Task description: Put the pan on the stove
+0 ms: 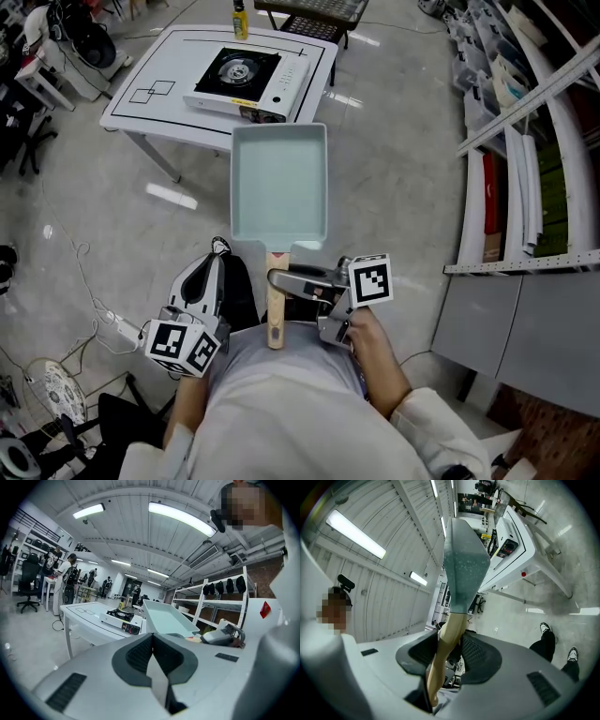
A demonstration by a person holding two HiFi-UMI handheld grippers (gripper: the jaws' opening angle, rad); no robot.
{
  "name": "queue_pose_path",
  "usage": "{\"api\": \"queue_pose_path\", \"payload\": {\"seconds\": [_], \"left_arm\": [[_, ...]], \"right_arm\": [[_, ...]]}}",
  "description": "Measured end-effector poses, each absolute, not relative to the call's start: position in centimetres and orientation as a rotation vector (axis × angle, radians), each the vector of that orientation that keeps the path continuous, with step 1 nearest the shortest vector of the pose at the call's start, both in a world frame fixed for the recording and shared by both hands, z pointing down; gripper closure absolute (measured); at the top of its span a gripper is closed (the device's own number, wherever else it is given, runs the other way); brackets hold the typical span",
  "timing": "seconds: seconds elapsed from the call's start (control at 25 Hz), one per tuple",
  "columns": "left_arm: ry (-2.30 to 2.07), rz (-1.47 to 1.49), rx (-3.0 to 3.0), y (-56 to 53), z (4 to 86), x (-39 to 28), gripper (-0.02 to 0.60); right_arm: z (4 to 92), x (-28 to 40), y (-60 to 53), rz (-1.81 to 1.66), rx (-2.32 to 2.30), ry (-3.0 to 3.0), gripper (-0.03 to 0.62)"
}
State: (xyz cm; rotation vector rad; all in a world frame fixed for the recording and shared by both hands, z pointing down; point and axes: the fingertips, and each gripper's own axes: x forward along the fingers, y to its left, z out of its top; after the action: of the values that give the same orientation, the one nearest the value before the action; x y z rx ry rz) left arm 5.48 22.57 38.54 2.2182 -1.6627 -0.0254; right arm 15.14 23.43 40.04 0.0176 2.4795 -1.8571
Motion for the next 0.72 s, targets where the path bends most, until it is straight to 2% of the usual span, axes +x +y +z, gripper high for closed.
{"api": "queue_pose_path", "payload": {"seconds": [0.72], "left_arm": [[-1.648,0.025,2.244,14.2,38.9,0.1,0.583]], "right_arm": [[40.2,9.2,15.9,-1.883,-0.011,2.459,0.437]]}}
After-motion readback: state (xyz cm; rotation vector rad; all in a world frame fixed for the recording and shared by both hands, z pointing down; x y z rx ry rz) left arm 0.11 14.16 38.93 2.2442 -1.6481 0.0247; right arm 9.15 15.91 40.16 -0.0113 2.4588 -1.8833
